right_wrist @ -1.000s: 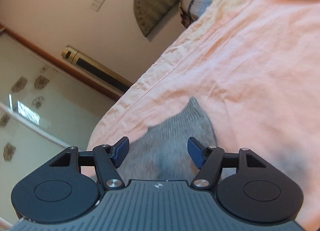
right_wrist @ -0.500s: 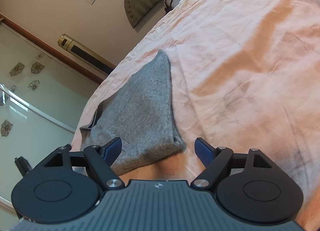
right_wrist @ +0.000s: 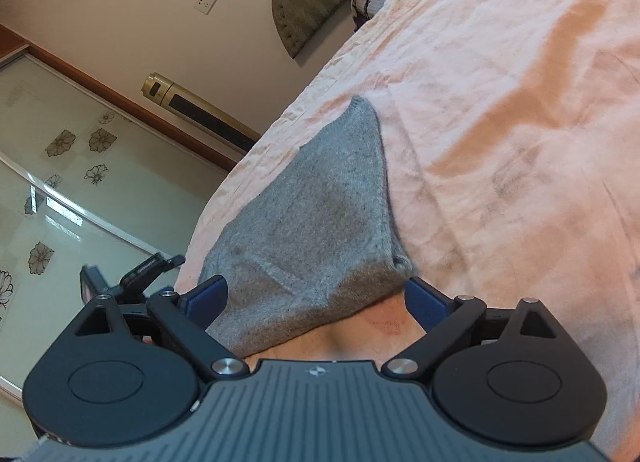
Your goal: Fold small clothes
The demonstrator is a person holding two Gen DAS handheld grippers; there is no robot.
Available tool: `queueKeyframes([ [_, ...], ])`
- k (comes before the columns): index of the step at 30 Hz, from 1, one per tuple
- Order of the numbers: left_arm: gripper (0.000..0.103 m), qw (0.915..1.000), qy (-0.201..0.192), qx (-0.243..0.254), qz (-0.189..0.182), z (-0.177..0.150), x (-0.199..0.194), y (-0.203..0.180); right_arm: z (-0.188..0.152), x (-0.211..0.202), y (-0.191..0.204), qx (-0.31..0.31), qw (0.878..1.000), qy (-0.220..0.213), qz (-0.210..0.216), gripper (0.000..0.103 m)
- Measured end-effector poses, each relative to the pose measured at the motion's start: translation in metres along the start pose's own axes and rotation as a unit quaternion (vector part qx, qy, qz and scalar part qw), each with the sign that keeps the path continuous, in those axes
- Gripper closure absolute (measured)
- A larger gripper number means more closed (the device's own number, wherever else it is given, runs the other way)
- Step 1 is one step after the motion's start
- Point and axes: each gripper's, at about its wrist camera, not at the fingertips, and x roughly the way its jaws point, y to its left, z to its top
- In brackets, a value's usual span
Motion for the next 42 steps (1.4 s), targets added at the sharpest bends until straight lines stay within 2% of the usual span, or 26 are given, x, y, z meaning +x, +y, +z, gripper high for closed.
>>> queueKeyframes([
  [2,0.015,0.9971,0.017,-0.070,-0.024,-0.036,-0.021,0.026,-0.006,0.002,-0.005,0.014,1.000,0.006,-0.004,0.007],
  [4,0.015,0.9897,0.038,-0.130,-0.045,-0.070,-0.034,0.044,-0.011,0.006,-0.009,0.024,1.000,0.008,-0.006,0.007],
  [5,0.012,0.9887,0.011,-0.138,-0.058,-0.085,-0.044,0.048,-0.012,0.009,-0.009,0.027,1.000,0.008,-0.005,0.007],
  [7,0.009,0.9847,0.005,-0.161,-0.068,-0.102,-0.056,0.045,-0.012,0.018,-0.008,0.031,0.999,0.004,-0.010,0.007],
  [8,0.005,0.9810,0.008,-0.171,-0.091,-0.106,-0.058,0.040,-0.011,0.022,-0.006,0.032,0.999,0.001,-0.011,0.007],
  [10,0.004,0.9695,0.037,-0.186,-0.156,-0.110,-0.049,0.032,-0.006,0.035,-0.002,0.039,0.999,-0.010,-0.013,0.008],
  [11,0.004,0.9652,0.040,-0.195,-0.170,-0.110,-0.043,0.030,-0.004,0.041,-0.001,0.042,0.999,-0.018,-0.014,0.009],
  [12,0.004,0.9637,0.032,-0.202,-0.172,-0.108,-0.038,0.029,-0.001,0.048,0.000,0.043,0.999,-0.025,-0.018,0.011],
  [14,0.005,0.9577,0.030,-0.227,-0.175,-0.098,-0.024,0.033,0.002,0.060,0.004,0.036,0.998,-0.033,-0.034,0.022],
  [16,0.005,0.9486,0.044,-0.255,-0.182,-0.088,-0.012,0.037,0.005,0.068,0.004,0.032,0.998,-0.034,-0.038,0.024],
  [17,0.008,0.9482,0.050,-0.256,-0.181,-0.085,-0.009,0.037,0.006,0.069,0.005,0.035,0.998,-0.034,-0.039,0.024],
  [19,0.038,0.9558,0.058,-0.239,-0.161,-0.083,-0.005,0.032,0.007,0.069,0.004,0.035,0.998,-0.030,-0.040,0.024],
  [20,0.078,0.9610,0.072,-0.224,-0.145,-0.085,0.000,0.029,0.007,0.069,0.004,0.034,0.998,-0.030,-0.041,0.027],
  [21,0.094,0.9645,0.091,-0.212,-0.128,-0.085,0.006,0.027,0.008,0.070,0.005,0.030,0.998,-0.028,-0.045,0.030],
  [22,0.094,0.9650,0.087,-0.211,-0.129,-0.089,0.006,0.029,0.008,0.072,0.006,0.025,0.998,-0.020,-0.050,0.044],
  [23,0.094,0.9653,0.087,-0.210,-0.129,-0.088,0.006,0.029,0.009,0.076,0.003,0.030,0.998,-0.004,-0.052,0.065],
  [24,0.096,0.9670,0.087,-0.203,-0.126,-0.087,0.006,0.028,0.010,0.081,0.000,0.039,0.998,0.011,-0.050,0.073],
  [25,0.097,0.9701,0.084,-0.192,-0.122,-0.086,0.003,0.025,0.010,0.085,-0.004,0.044,0.998,0.015,-0.052,0.086],
  [26,0.098,0.9714,0.079,-0.187,-0.122,-0.084,-0.001,0.025,0.011,0.088,-0.005,0.041,0.998,0.016,-0.054,0.092],
  [31,0.099,0.9688,0.046,-0.157,-0.186,-0.071,-0.060,0.035,0.013,0.072,0.013,0.007,0.999,0.014,-0.031,0.092],
  [34,0.099,0.9696,0.044,-0.138,-0.197,-0.081,-0.092,0.050,0.009,0.045,0.023,-0.026,0.999,0.027,-0.016,0.092],
  [35,0.099,0.9712,0.053,-0.129,-0.193,-0.088,-0.095,0.056,0.005,0.038,0.022,-0.029,0.999,0.035,-0.013,0.092],
  [37,0.099,0.9787,0.077,-0.103,-0.160,-0.111,-0.092,0.065,-0.008,0.026,0.015,-0.033,0.998,0.051,-0.019,0.092],
  [39,0.098,0.9819,0.106,-0.089,-0.130,-0.131,-0.085,0.077,-0.021,0.024,0.003,-0.028,0.996,0.077,-0.037,0.090],
  [40,0.096,0.9820,0.094,-0.088,-0.138,-0.134,-0.091,0.082,-0.027,0.024,-0.005,-0.016,0.995,0.084,-0.046,0.082],
  [42,0.088,0.9869,0.065,-0.083,-0.122,-0.130,-0.107,0.087,-0.027,0.015,-0.013,0.001,0.997,0.070,-0.029,0.078],
])
